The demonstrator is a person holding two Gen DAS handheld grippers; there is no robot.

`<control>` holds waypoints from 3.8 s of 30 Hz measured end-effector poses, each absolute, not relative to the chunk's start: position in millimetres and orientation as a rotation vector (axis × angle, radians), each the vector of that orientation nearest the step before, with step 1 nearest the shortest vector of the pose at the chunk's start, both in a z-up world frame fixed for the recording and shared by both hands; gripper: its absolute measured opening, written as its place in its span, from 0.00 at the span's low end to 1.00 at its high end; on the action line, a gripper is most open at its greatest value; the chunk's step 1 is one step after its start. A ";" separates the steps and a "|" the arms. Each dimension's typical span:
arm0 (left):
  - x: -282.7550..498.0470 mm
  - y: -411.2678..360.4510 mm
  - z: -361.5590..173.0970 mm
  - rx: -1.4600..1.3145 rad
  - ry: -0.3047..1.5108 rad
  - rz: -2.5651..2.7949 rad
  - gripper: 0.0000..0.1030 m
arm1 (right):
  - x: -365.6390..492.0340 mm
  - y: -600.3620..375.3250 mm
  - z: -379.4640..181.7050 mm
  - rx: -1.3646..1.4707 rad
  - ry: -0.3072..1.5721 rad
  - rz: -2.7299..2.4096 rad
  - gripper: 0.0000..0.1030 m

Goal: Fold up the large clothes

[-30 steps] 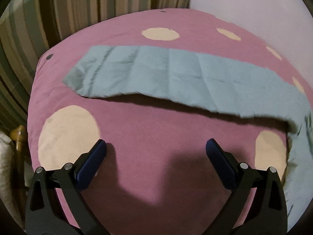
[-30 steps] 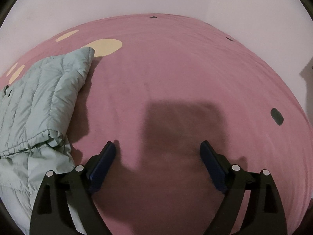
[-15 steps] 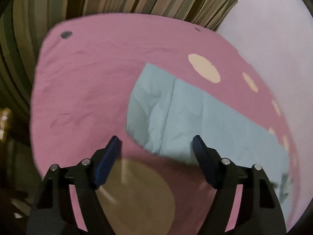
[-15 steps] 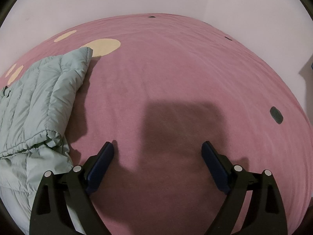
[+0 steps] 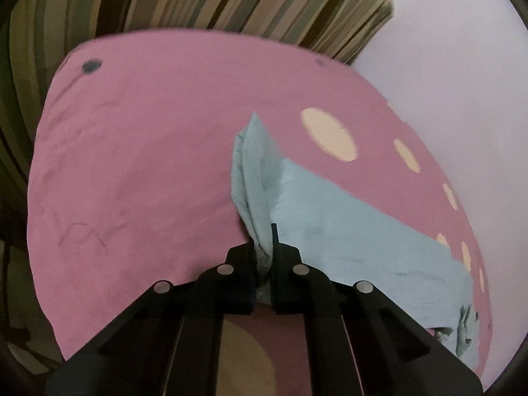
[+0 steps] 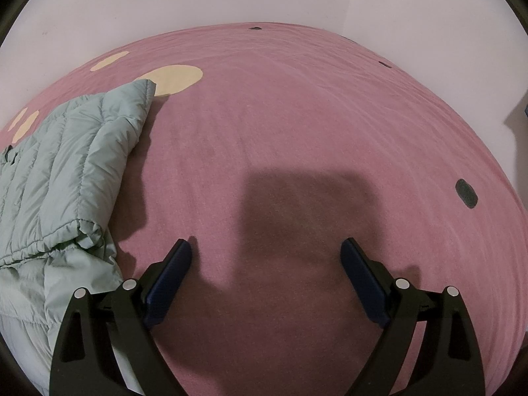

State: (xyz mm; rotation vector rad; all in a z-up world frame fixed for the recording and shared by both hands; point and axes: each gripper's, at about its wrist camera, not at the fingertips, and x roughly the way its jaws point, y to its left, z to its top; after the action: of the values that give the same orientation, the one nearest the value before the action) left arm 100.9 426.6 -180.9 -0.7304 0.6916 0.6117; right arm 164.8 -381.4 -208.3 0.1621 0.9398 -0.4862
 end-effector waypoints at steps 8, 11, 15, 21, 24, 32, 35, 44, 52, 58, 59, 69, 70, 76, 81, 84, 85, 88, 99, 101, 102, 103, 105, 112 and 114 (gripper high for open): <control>155.8 337.5 -121.2 -0.553 0.632 0.424 0.04 | 164.2 -381.8 -207.8 0.170 0.938 -0.483 0.88; 184.1 288.7 -104.3 -0.505 0.624 0.317 0.04 | 164.8 -382.8 -207.4 0.176 0.937 -0.479 0.88; 226.3 213.2 -87.4 -0.454 0.637 0.158 0.04 | 164.8 -382.8 -207.2 0.182 0.936 -0.476 0.88; 271.7 114.3 -81.3 -0.361 0.671 -0.008 0.04 | 164.7 -383.7 -207.9 0.192 0.932 -0.472 0.88; 287.7 68.6 -82.9 -0.341 0.698 -0.087 0.04 | 164.8 -383.4 -208.0 0.195 0.931 -0.471 0.88; 315.6 -40.1 -98.1 -0.255 0.764 -0.258 0.04 | 164.6 -383.3 -208.3 0.200 0.929 -0.470 0.89; 316.0 -76.6 -111.9 -0.217 0.796 -0.294 0.04 | 164.7 -383.6 -208.4 0.202 0.929 -0.469 0.89; 321.5 -142.6 -159.1 -0.147 0.902 -0.331 0.04 | 164.4 -383.9 -208.2 0.203 0.929 -0.469 0.89; 322.2 -174.6 -184.5 -0.103 0.949 -0.333 0.05 | 165.0 -383.1 -208.0 0.206 0.928 -0.468 0.89; 320.3 -188.1 -194.6 -0.056 0.974 -0.330 0.19 | 164.6 -383.3 -208.0 0.207 0.928 -0.468 0.89; 319.1 -189.3 -193.0 -0.053 0.972 -0.334 0.25 | 164.2 -383.8 -208.0 0.207 0.927 -0.468 0.89; 267.5 -129.9 -127.9 -0.021 0.832 -0.330 0.68 | 164.9 -384.2 -208.0 0.213 0.926 -0.463 0.89; 263.6 -118.4 -124.3 -0.014 0.818 -0.309 0.68 | 165.4 -383.8 -207.8 0.212 0.926 -0.463 0.89; 246.0 0.0 -120.3 -0.041 0.768 -0.070 0.68 | 160.8 -380.5 -185.9 0.207 0.901 -0.462 0.88; 249.1 96.7 -133.9 -0.137 0.773 0.127 0.68 | 164.8 -339.7 -136.4 0.245 0.805 -0.311 0.81; 257.5 131.7 -146.9 -0.156 0.783 0.201 0.68 | 192.6 -300.9 -132.3 0.226 0.839 -0.187 0.70; 258.7 137.3 -149.3 -0.159 0.787 0.204 0.68 | 203.1 -289.1 -134.2 0.226 0.851 -0.156 0.69; 264.2 148.5 -154.9 -0.167 0.801 0.200 0.68 | 236.8 -262.0 -147.5 0.230 0.906 -0.101 0.69; 290.5 131.0 -167.7 -0.104 0.807 0.137 0.68 | 260.9 -242.4 -168.6 0.150 0.943 -0.141 0.10; 297.8 125.0 -175.5 -0.076 0.832 0.141 0.68 | 259.1 -252.8 -176.5 0.142 0.962 -0.159 0.09; 302.7 122.3 -182.1 -0.067 0.855 0.141 0.68 | 260.0 -257.1 -183.2 0.151 0.975 -0.166 0.09; 305.7 121.1 -186.7 -0.062 0.874 0.146 0.68 | 259.8 -261.5 -189.2 0.160 0.987 -0.172 0.09; 313.2 120.3 -199.5 -0.052 0.925 0.164 0.68 | 259.6 -266.8 -200.0 0.164 1.012 -0.165 0.09; 315.7 126.6 -218.4 -0.090 0.968 0.163 0.69 | 267.8 -267.3 -213.6 0.159 1.019 -0.140 0.10; 310.2 126.5 -206.7 -0.081 0.952 0.182 0.69 | 265.0 -273.8 -207.1 0.177 1.014 -0.124 0.11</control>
State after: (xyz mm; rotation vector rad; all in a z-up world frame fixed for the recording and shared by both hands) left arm 310.2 126.5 -206.7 -0.0814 0.9525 0.1821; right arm 265.0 -273.8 -207.1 0.1775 1.0136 -0.1242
